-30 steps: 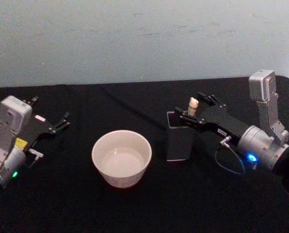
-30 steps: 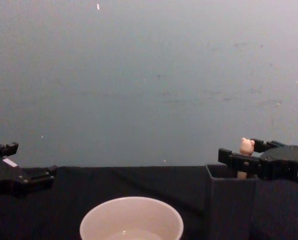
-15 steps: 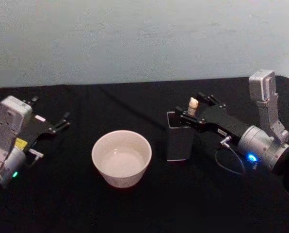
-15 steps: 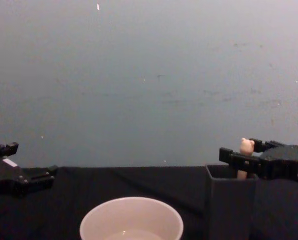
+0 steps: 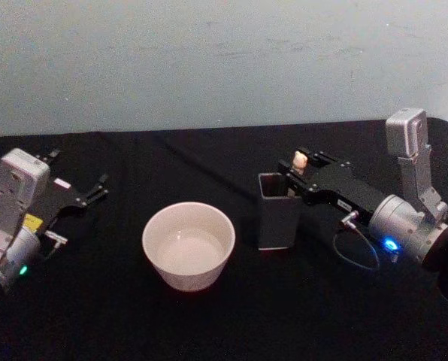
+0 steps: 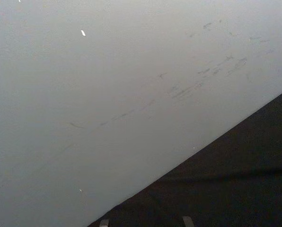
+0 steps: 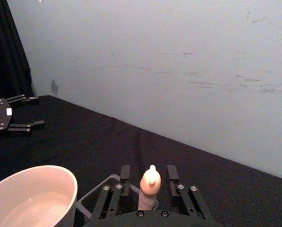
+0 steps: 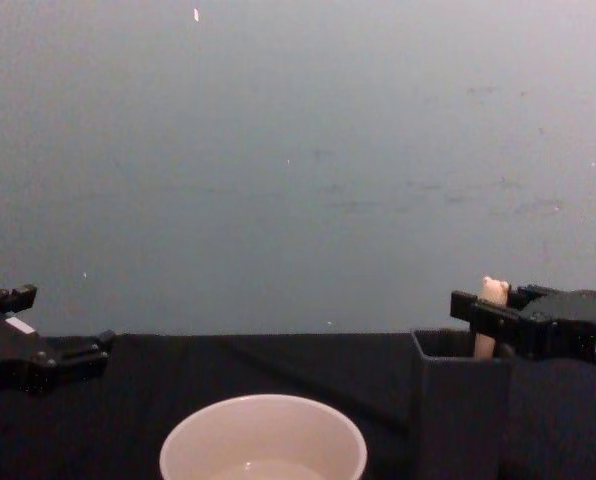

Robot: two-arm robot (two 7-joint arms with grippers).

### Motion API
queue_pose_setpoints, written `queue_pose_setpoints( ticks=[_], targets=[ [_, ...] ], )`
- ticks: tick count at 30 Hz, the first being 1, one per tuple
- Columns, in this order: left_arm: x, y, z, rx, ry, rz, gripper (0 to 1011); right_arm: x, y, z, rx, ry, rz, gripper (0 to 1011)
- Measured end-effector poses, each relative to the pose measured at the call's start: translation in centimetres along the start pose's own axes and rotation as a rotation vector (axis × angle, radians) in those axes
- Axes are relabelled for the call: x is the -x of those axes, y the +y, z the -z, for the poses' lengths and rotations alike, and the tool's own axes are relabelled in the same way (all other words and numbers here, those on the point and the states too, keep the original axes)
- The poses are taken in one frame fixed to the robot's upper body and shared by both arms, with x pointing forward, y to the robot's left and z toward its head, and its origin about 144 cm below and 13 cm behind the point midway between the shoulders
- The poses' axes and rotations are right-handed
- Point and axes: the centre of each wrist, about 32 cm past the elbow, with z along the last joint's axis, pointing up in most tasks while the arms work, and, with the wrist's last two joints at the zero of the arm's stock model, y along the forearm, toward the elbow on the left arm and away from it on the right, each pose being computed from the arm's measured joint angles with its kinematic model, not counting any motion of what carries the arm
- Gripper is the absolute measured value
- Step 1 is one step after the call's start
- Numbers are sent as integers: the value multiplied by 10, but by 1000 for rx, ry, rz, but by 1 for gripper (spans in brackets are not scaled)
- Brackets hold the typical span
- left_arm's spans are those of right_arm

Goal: Pick up the stirring spoon with one hand, stir inside the cup, then place it back in its original position.

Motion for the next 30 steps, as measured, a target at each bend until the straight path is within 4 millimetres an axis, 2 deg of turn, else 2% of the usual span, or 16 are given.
queue_pose_setpoints(
  ticks=[10,22,30],
  targets=[
    [0,0,0,0,0,0,1002,0,0,0,0,1,0,218],
    [0,0,0,0,0,0,1002,3,-1,-2,-15,4,-14,214],
    [0,0,0,0,0,0,1001,4,-2,-13,-68,-5,-30,214]
  ],
)
